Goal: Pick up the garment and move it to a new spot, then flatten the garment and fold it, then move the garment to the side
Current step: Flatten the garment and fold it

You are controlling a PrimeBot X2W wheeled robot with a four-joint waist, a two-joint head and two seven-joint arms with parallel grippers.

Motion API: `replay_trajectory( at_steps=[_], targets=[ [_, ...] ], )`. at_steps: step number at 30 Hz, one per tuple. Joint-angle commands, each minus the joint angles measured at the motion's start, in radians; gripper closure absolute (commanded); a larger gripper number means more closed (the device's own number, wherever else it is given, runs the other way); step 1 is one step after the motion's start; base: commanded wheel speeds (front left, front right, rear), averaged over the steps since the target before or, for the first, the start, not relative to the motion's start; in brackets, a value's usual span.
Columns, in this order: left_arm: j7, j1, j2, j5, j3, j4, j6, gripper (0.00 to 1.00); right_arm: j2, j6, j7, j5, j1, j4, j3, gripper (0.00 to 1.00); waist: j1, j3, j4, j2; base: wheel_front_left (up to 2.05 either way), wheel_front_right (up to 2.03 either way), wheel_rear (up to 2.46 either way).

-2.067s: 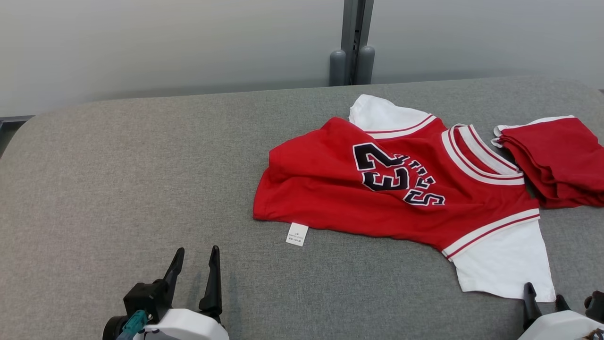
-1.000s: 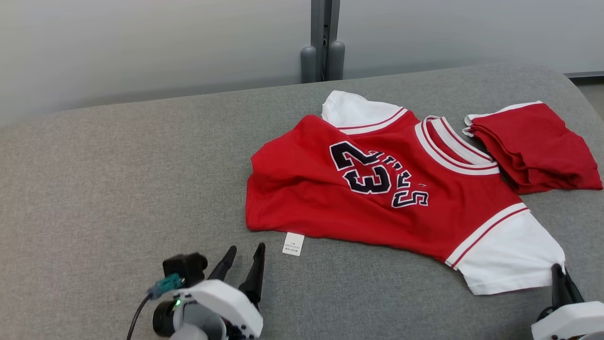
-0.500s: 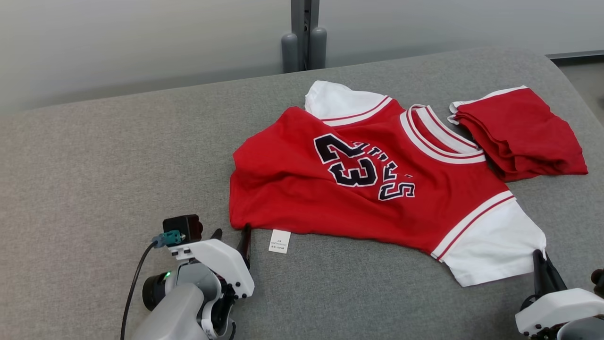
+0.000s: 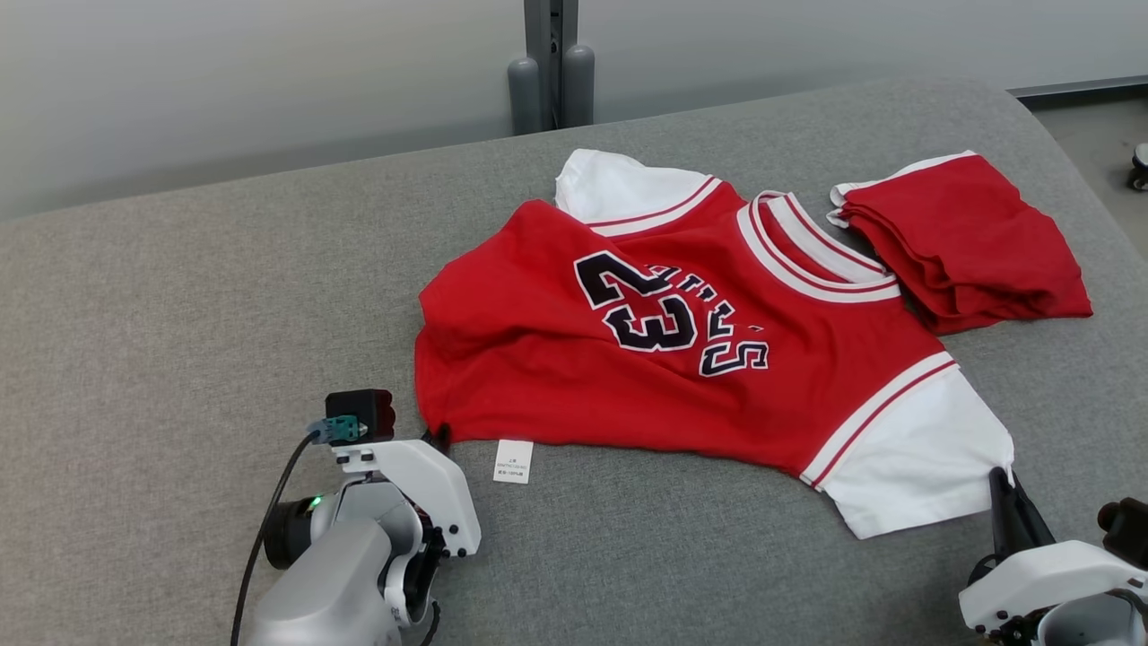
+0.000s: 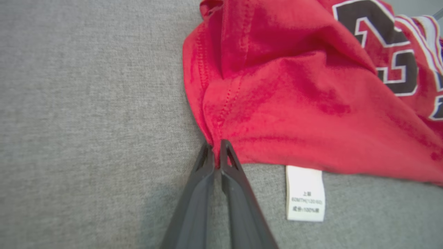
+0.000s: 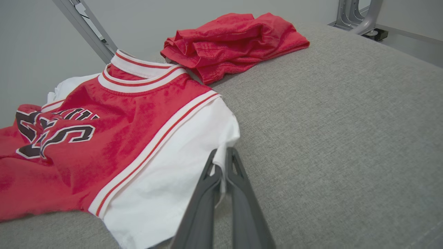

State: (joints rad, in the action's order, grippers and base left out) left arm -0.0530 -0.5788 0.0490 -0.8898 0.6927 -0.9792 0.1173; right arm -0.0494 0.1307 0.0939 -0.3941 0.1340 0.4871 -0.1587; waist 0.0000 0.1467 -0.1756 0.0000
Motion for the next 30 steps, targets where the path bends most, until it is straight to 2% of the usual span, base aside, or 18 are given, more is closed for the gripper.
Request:
replay_trajectory(
  at_steps=[1,9,14,21,26,30],
  targets=[
    [0.002,-0.006,0.004,-0.001,0.016,-0.011,0.002,1.00,-0.004,0.000,0.010,-0.001,0.005,0.001,0.000,1.00,0.0000,-0.002,-0.001,0.0000,0.00,0.00,0.00],
    [-0.087,-0.006,0.004,-0.069,0.052,0.022,-0.035,1.00,-0.004,0.000,0.030,-0.016,0.014,-0.012,0.016,1.00,0.0000,-0.031,0.018,0.0000,0.00,0.00,0.00],
    [-0.164,0.004,0.004,-0.112,0.036,0.050,-0.067,1.00,-0.011,0.000,0.039,-0.083,0.017,-0.069,0.028,1.00,0.0000,-0.062,0.043,0.0000,0.00,0.00,0.00],
    [-0.208,0.034,0.022,-0.124,-0.024,0.130,-0.128,1.00,-0.047,0.000,0.015,-0.241,-0.008,-0.268,0.077,1.00,0.0000,-0.113,0.072,0.0000,0.00,0.00,0.00],
    [-0.212,0.093,0.058,-0.089,-0.100,0.310,-0.164,1.00,-0.069,0.000,-0.009,-0.328,-0.039,-0.433,0.069,1.00,0.0000,-0.136,0.088,0.0000,0.00,0.00,0.00],
    [-0.212,0.158,0.092,-0.048,-0.161,0.454,-0.149,1.00,-0.071,0.000,-0.024,-0.371,-0.060,-0.531,0.050,1.00,0.0000,-0.143,0.093,0.0000,0.00,0.00,0.00]
  ],
)
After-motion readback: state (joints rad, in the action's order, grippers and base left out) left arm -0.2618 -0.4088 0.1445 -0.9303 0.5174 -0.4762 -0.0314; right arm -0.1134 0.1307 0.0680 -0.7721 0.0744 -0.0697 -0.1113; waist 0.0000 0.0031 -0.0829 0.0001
